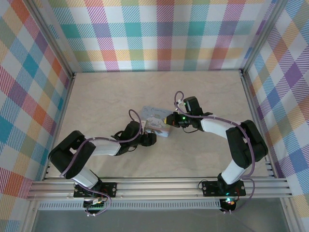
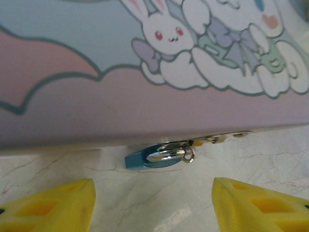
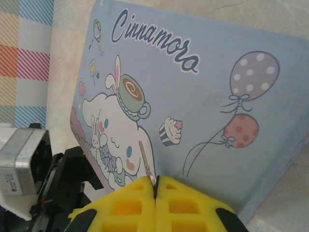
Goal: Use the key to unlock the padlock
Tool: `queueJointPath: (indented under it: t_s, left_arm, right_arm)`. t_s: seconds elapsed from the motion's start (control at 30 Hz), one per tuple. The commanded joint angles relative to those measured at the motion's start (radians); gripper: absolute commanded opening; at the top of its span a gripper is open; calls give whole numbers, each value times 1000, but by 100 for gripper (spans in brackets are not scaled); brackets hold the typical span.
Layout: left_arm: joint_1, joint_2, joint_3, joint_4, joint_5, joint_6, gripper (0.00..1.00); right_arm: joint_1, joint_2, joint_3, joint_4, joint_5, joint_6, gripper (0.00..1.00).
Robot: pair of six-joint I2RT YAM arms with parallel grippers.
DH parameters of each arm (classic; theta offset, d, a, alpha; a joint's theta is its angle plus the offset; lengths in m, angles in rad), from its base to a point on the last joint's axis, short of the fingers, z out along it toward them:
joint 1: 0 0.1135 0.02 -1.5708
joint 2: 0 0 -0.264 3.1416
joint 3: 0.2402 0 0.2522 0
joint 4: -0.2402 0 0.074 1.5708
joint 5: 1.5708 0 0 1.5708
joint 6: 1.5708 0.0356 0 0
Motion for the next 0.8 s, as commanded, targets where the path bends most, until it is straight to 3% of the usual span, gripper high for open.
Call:
queueJointPath:
  t_s: [0.0, 0.47, 0.77]
  left_arm:
    - [9, 23, 37, 45, 16, 15, 63]
    - [4, 82, 97, 26, 41, 6, 47]
    - [-5, 105, 128, -22, -4, -13, 44]
  right_arm:
    - [5, 57, -21, -86, 42, -27, 0]
    - [5, 65, -18, -86, 36, -29, 0]
    - [5, 65, -21, -81, 32, -24, 0]
